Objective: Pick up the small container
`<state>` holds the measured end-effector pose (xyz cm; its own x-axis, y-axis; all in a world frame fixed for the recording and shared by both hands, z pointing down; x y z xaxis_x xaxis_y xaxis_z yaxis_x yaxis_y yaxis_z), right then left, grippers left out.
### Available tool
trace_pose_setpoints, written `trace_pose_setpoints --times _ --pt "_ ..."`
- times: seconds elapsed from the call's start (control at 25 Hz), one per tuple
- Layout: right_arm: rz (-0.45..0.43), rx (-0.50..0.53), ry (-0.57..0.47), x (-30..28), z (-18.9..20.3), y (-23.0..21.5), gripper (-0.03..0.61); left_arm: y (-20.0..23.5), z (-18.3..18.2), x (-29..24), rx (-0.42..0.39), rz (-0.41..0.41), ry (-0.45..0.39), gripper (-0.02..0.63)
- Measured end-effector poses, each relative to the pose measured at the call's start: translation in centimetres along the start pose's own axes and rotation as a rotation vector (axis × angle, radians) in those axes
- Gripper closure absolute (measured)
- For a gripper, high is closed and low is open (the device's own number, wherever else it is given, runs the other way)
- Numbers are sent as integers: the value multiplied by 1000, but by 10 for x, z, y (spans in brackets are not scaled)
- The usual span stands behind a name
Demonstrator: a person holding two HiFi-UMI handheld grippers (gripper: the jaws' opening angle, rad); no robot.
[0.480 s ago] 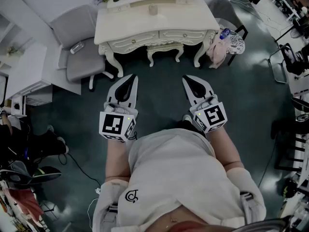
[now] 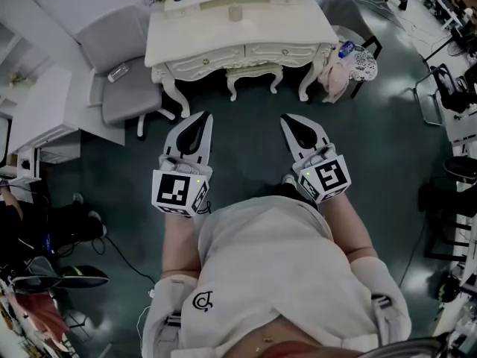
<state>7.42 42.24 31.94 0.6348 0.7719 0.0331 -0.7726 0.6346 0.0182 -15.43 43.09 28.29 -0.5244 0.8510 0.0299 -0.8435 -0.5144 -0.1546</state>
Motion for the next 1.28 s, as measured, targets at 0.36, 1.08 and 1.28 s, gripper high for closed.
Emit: trace_pose_setpoints --times 0.36,1.08,1.28 --pt "34 -11 31 -13 16 -11 572 1 6 -11 1 2 27 600" --pt "-100 -10 44 -206 26 -193 571 92 32 -222 -6 -151 94 600" --pt "-151 -36 65 -275 23 -263 571 129 42 -315 38 -187 130 600"
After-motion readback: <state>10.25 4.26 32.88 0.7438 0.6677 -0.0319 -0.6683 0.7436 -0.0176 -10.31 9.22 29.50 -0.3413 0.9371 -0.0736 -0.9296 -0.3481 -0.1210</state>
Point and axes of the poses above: the fingertips, and each gripper's own axes: x backward along the fingers, y to its left, z out of its underside, the point moved 6 cm from there along x, backward along the fingers, and after that the axes turned 4 degrees about -x, right-handed, at the moved point
